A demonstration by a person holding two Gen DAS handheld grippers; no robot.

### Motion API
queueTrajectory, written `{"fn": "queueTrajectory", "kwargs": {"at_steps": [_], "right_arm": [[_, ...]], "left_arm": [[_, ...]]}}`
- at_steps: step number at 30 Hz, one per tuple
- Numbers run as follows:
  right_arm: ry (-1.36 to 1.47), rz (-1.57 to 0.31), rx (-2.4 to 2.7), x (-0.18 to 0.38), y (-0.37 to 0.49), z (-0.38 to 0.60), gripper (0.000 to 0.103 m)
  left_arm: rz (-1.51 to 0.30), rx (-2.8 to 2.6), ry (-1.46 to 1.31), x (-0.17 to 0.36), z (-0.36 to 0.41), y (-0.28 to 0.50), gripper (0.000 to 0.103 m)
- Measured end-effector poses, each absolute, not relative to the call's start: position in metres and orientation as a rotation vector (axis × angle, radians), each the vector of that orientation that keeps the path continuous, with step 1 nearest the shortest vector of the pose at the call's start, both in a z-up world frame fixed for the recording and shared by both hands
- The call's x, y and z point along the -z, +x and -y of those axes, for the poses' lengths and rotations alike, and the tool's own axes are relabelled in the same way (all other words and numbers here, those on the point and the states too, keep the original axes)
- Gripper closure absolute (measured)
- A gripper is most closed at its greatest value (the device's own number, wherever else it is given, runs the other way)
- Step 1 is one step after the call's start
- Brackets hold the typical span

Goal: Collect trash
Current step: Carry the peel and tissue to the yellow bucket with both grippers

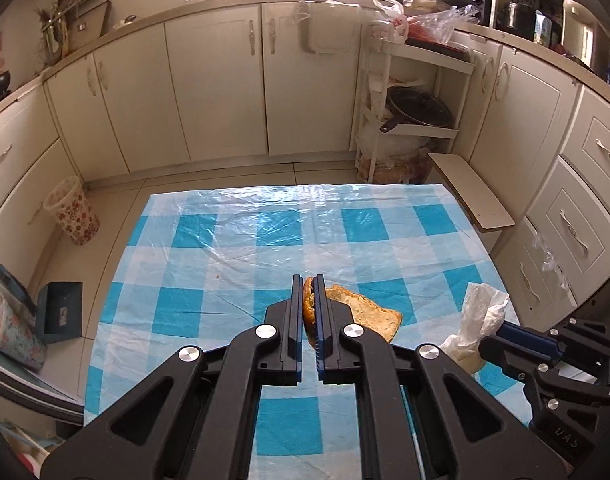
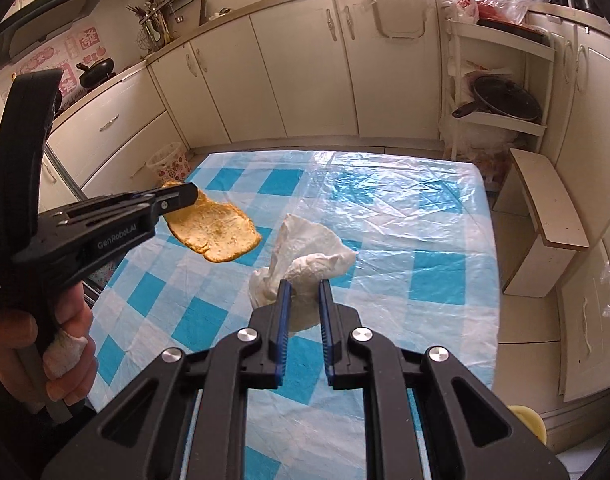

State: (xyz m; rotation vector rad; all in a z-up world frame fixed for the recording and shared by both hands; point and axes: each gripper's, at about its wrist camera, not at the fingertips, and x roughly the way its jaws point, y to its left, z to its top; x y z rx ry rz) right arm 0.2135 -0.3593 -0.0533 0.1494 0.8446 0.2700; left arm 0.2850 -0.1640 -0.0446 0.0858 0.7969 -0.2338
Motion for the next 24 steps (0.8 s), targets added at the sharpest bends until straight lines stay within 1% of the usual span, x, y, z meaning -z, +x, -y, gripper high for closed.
{"fn": "queueTrajectory", "kwargs": {"at_steps": [9, 24], "right_arm": [[0.167, -0.815, -0.193, 0.046, 0.179, 0.404, 0.088], [0.212, -0.844, -0.013, 0.064, 0.126, 0.501, 0.088]], "left_arm": [[-0.784, 0.320, 0.097, 0.045, 0.221, 0.246, 0.098], [-0.790, 0.458, 0.185, 0.064, 0.320, 0.200, 0.098]]}}
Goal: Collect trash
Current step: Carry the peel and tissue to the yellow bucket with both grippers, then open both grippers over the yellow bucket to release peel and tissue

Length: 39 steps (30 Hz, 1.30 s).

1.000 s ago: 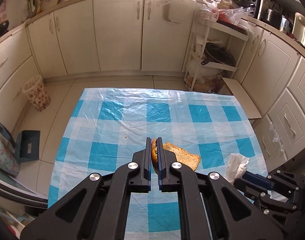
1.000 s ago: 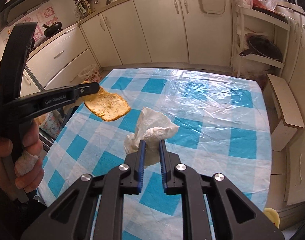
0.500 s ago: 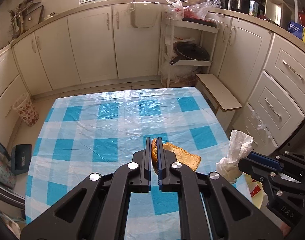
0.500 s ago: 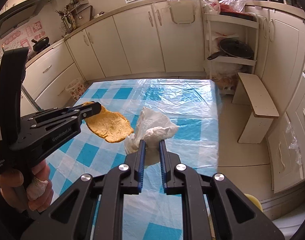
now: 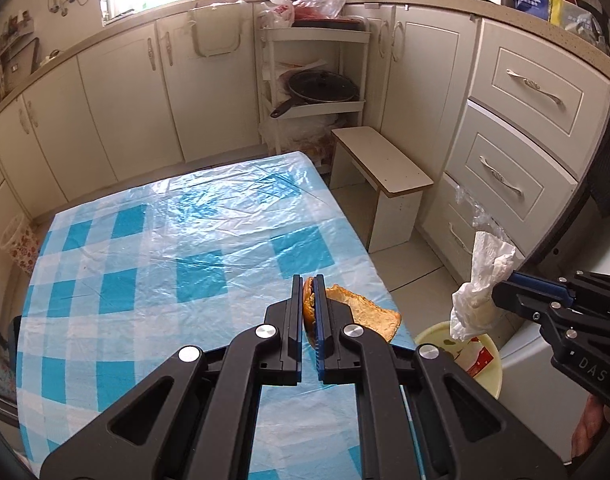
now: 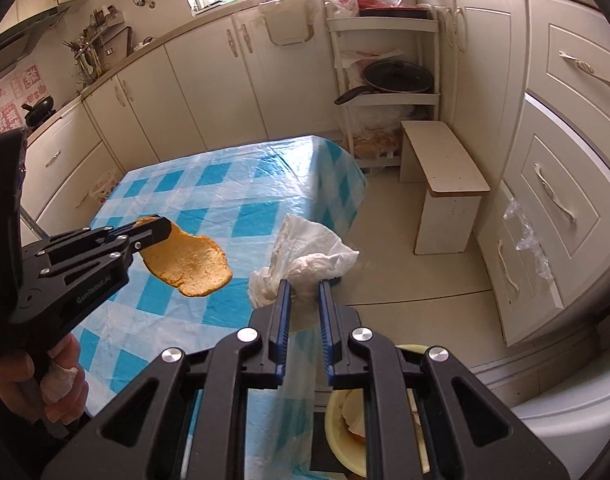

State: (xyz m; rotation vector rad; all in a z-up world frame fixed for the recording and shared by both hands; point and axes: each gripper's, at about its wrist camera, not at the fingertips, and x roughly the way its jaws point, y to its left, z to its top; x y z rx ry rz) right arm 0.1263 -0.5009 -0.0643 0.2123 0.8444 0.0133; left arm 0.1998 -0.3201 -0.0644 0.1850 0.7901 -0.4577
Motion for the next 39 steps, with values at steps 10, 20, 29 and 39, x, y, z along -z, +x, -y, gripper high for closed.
{"fn": "queueTrajectory", "kwargs": {"at_steps": [10, 20, 29, 39], "right_arm": [[0.220, -0.956, 0.082, 0.105, 0.104, 0.552, 0.088], [0.138, -1.097, 0.120, 0.137, 0.097, 0.568, 0.088], [0.070, -1.149, 0.200, 0.141, 0.091, 0.581, 0.068], [0.152, -1.003, 0.311, 0.103, 0.078, 0.613, 0.048]], "left_arm": [[-0.815, 0.548, 0.238, 0.089, 0.381, 0.177, 0.098], [-0.850, 0.634, 0.290, 0.113, 0.427, 0.149, 0.098], [-0.908, 0.704, 0.306, 0.131, 0.459, 0.127, 0.098], [-0.946, 0.754, 0.363, 0.148, 0.478, 0.109, 0.095]]}}
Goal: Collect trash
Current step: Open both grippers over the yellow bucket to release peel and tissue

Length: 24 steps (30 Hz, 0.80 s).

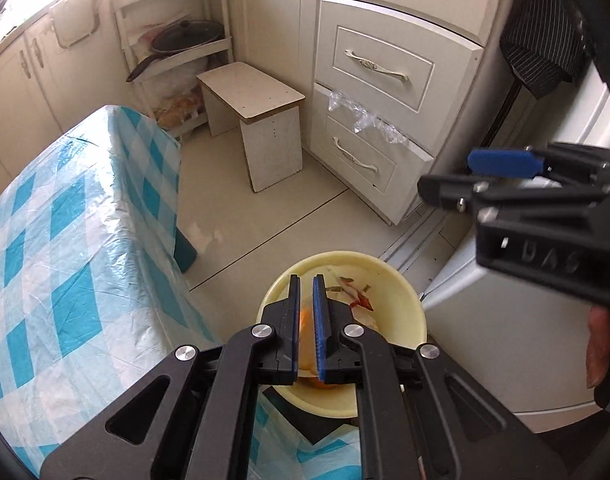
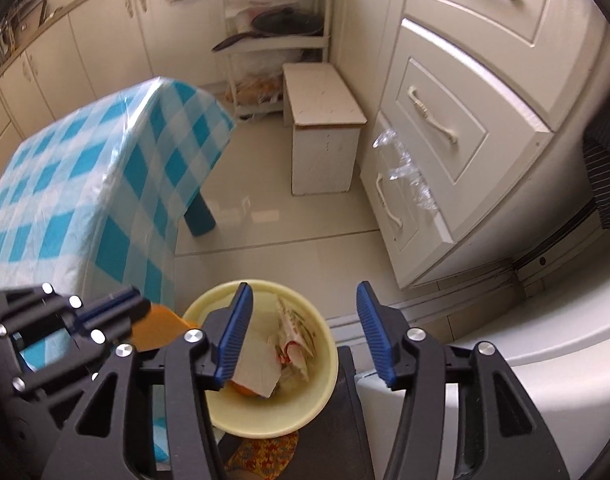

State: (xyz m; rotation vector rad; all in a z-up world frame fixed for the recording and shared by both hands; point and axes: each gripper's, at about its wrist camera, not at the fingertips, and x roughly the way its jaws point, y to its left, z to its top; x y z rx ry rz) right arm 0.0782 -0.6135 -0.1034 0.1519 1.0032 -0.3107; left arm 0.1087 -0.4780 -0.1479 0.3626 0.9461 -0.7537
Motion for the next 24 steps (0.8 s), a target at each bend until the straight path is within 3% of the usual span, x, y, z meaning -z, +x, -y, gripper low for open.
{"fn": "queueTrajectory", "kwargs": {"at_steps": [16, 24], "right_arm": [[0.250, -0.846, 0.323, 0.064, 0.070, 0.617, 0.043], [0.299, -0.610, 0.329, 0.000, 0.014, 0.591, 0.029]], "left_arm": [[-0.890, 0.733, 0.370, 0.130, 0.474, 0.099, 0.082], [-0.842, 0.662, 0.330, 0.088, 0.427, 0.071, 0.060]]}}
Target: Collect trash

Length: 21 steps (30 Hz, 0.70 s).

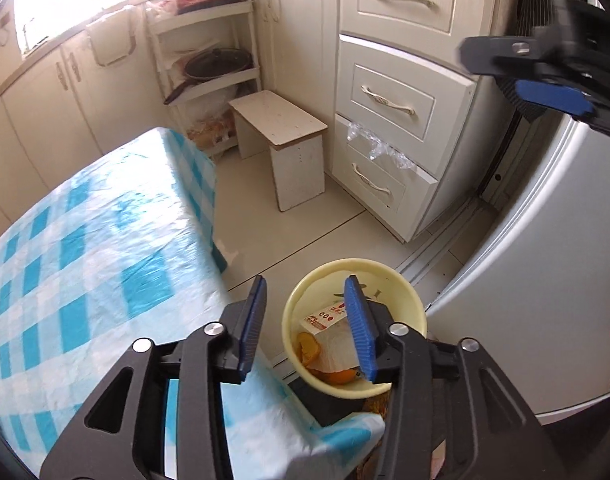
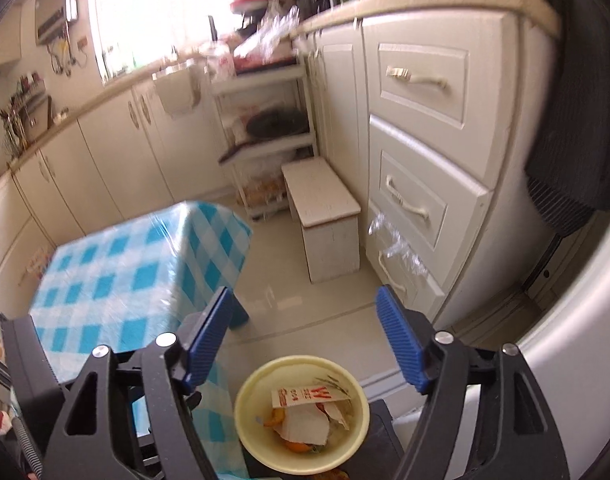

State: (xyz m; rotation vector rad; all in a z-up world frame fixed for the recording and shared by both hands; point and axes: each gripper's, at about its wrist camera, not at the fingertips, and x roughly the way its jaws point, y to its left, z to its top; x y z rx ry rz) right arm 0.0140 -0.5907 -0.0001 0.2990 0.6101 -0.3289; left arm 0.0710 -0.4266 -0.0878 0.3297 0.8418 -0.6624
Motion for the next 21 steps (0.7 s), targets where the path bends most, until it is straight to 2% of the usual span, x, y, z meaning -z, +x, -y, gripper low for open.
{"fn": "queueTrajectory", "kwargs": {"at_steps": [2, 4, 6, 12, 17, 21], "right_arm": [[0.305, -0.552, 0.335, -0.011, -0.011, 0.577, 0.024], [0.299, -0.503, 0.350, -0.019, -0.034, 0.560, 0.014], [0.298, -0.463, 0.351, -0.024, -0.057, 0.543, 0.010], [0.307, -0.436, 0.359, -0.038, -0.113, 0.494, 0.009], [0.237, -0.418, 0.350, -0.057, -0.150, 0.450, 0.007], [0.240, -0.393, 0.352, -0.071, -0.173, 0.434, 0.007]], "left_arm": [[-0.821, 0.637, 0.321, 0.073, 0.411, 0.062, 0.054], [-0.790, 0.611, 0.312, 0.055, 0.392, 0.049, 0.047], [-0.758, 0.595, 0.303, 0.038, 0.375, 0.034, 0.035], [-0.684, 0.571, 0.282, -0.003, 0.326, -0.015, 0.016], [-0.668, 0.559, 0.237, -0.025, 0.287, -0.050, 0.008], [-0.678, 0.534, 0.198, -0.036, 0.257, -0.070, 0.008]]}}
